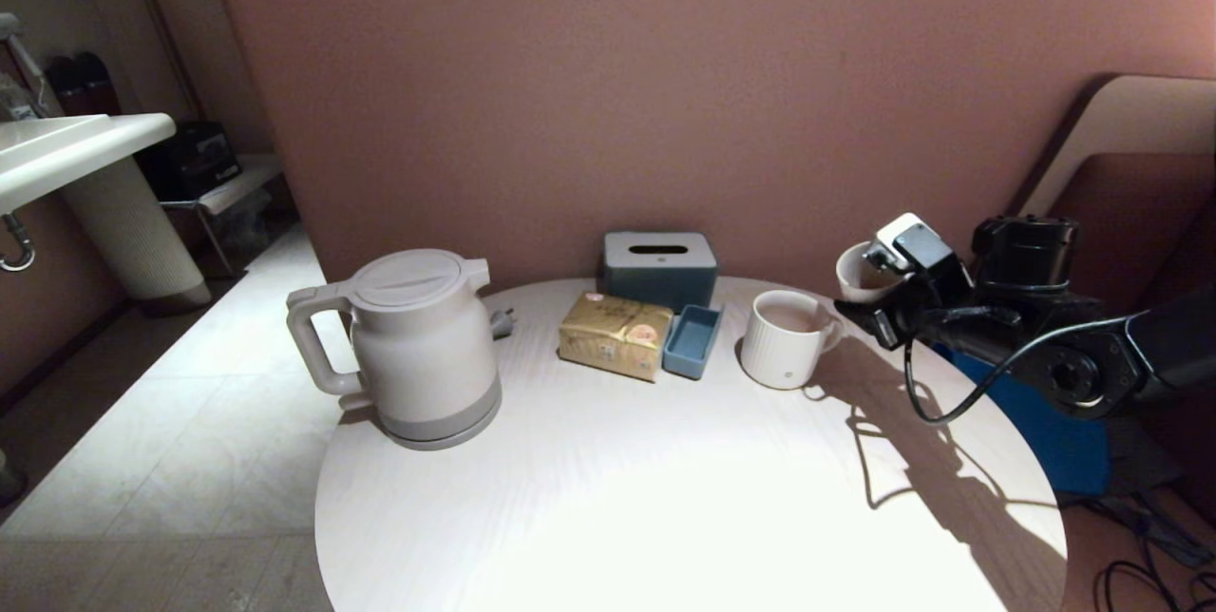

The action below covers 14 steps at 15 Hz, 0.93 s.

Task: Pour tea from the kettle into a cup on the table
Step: Pour water into another cup

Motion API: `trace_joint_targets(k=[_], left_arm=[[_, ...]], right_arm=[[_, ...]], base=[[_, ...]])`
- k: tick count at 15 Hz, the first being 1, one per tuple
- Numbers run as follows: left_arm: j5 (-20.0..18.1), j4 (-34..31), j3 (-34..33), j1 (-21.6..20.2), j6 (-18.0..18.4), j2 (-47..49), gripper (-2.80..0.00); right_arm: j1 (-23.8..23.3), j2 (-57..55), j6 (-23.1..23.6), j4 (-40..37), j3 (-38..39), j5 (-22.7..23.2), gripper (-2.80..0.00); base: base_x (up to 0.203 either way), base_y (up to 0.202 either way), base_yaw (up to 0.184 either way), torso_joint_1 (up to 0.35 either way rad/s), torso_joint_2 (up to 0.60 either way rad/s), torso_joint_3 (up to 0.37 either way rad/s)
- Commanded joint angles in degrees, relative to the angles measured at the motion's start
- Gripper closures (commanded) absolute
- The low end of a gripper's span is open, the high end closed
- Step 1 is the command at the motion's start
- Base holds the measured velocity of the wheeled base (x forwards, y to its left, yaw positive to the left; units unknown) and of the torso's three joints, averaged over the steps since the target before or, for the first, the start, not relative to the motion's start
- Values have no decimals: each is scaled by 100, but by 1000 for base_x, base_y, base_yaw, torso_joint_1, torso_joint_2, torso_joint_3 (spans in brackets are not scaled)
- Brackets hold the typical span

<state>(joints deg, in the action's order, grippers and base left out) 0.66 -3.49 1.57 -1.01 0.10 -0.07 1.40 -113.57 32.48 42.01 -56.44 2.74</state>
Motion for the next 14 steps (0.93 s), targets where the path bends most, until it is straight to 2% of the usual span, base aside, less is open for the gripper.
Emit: trace_joint_targets(k=[1, 3, 7, 10, 12, 14], left_arm=[[4, -3, 1, -4, -1, 7, 0], [4, -3, 1, -4, -1, 7, 0], [4, -3, 1, -4, -1, 7, 0], [4, -3, 1, 3, -1, 7, 0], [4, -3, 1, 2, -1, 7, 0], [4, -3, 1, -2, -1, 7, 0]], right_arm=[[13, -51, 295, 35, -8, 7, 0], [9, -94, 418, 18, -98, -2, 0], [10, -258, 946, 5, -679, -23, 0], [18, -449, 1341, 0, -1190, -227, 0], [18, -465, 1635, 0, -1238, -266, 0], [133, -506, 1732, 0, -1226, -292, 0]], base=[[0, 0, 0, 0, 0, 0], [0, 0, 0, 0, 0, 0], [0, 0, 0, 0, 0, 0], [0, 0, 0, 0, 0, 0], [0, 0, 0, 0, 0, 0], [0, 0, 0, 0, 0, 0]])
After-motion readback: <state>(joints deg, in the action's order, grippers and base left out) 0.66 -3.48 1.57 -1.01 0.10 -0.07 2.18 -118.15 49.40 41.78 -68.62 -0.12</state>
